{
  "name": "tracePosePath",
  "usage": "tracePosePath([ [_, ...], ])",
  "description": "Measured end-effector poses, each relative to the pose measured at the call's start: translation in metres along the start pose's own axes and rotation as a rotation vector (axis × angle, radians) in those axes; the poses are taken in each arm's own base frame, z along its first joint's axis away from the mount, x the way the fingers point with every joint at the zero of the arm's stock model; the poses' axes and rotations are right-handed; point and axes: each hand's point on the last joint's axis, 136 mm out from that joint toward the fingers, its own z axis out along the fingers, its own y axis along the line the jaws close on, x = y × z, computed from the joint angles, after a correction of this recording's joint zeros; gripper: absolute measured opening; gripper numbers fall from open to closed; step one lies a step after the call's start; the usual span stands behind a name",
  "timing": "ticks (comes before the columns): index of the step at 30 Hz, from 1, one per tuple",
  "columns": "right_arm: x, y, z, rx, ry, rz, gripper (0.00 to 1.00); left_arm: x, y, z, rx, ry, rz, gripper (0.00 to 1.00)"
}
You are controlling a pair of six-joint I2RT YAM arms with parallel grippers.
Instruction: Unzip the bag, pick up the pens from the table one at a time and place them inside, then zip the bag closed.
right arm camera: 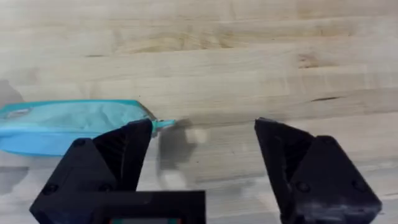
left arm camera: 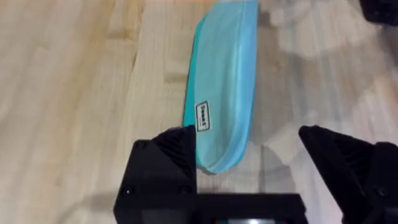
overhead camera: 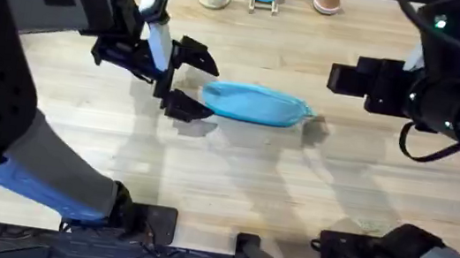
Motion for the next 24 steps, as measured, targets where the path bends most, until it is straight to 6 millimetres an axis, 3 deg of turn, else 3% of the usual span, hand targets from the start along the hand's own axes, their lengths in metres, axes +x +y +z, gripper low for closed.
tracePosePath([
  [8,0.002,-0.001,0.000,0.004,0.008,-0.117,0.996,-0.058,-0.002,-0.042,-0.099,0.071,0.055,0.995],
  [12,0.002,-0.001,0.000,0.003,0.006,-0.149,0.995,-0.082,-0.006,-0.061,-0.194,0.108,-0.005,0.995],
  [19,0.001,-0.001,0.000,0.003,0.005,-0.164,0.996,-0.099,-0.025,-0.093,-0.397,0.191,-0.193,0.995],
  [21,0.001,-0.001,0.000,0.003,0.005,-0.168,0.996,-0.116,-0.046,-0.120,-0.593,0.187,-0.310,0.996],
  [24,0.001,0.000,0.000,0.001,0.003,-0.167,0.996,-0.122,-0.055,-0.131,-0.673,0.176,-0.338,0.996],
])
